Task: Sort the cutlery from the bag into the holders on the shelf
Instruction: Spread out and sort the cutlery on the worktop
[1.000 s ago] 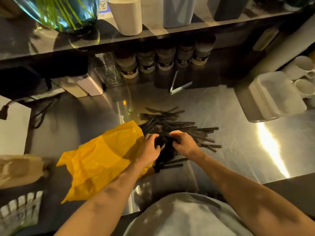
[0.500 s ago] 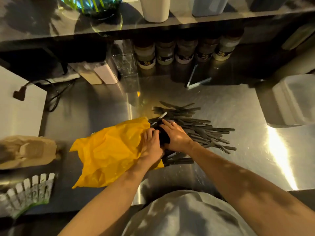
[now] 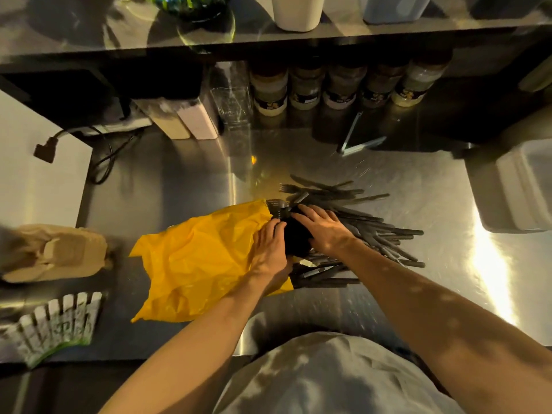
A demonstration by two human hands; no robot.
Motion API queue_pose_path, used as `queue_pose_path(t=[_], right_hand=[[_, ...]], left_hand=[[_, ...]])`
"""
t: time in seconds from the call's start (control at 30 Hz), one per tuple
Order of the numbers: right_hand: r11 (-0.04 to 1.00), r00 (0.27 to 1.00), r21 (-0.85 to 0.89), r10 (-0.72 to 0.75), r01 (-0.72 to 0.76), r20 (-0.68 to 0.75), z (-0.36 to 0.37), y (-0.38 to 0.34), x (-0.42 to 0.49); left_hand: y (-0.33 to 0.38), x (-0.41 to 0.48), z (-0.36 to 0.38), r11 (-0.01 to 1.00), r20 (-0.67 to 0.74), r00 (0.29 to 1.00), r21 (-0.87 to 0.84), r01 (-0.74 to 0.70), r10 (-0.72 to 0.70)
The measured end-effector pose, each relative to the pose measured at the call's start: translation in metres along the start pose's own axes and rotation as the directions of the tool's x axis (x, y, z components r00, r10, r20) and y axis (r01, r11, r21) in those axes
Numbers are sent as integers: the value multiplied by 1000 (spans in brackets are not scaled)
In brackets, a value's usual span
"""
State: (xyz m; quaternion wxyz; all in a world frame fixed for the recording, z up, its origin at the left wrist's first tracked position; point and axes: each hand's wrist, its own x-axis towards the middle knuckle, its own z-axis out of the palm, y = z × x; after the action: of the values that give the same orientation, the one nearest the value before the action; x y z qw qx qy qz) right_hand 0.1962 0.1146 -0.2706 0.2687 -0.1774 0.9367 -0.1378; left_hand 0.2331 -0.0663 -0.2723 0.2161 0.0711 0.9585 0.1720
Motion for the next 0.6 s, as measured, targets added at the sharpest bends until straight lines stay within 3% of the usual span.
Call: queue_pose_path(t=[0.17,0.3,0.43,0.6], right_hand=[[993,992,-19,115,-116,-54,3,14,-14],[1000,986,18,-6,9,-164,4,1,-17],[996,997,53,-72,72,-11,18,-18,-14],[998,998,3,-56,56,-29,21,-7,-17]], left_hand=[[1,-3,0,999,-3,999,28,-32,32],[-1,-10,0,999,-77,996,26,-40,41],[-5,-14,-1,1000,-76,997,-9,-7,7],[-6,-12,-4,998,-46,999,-55,-7,5]])
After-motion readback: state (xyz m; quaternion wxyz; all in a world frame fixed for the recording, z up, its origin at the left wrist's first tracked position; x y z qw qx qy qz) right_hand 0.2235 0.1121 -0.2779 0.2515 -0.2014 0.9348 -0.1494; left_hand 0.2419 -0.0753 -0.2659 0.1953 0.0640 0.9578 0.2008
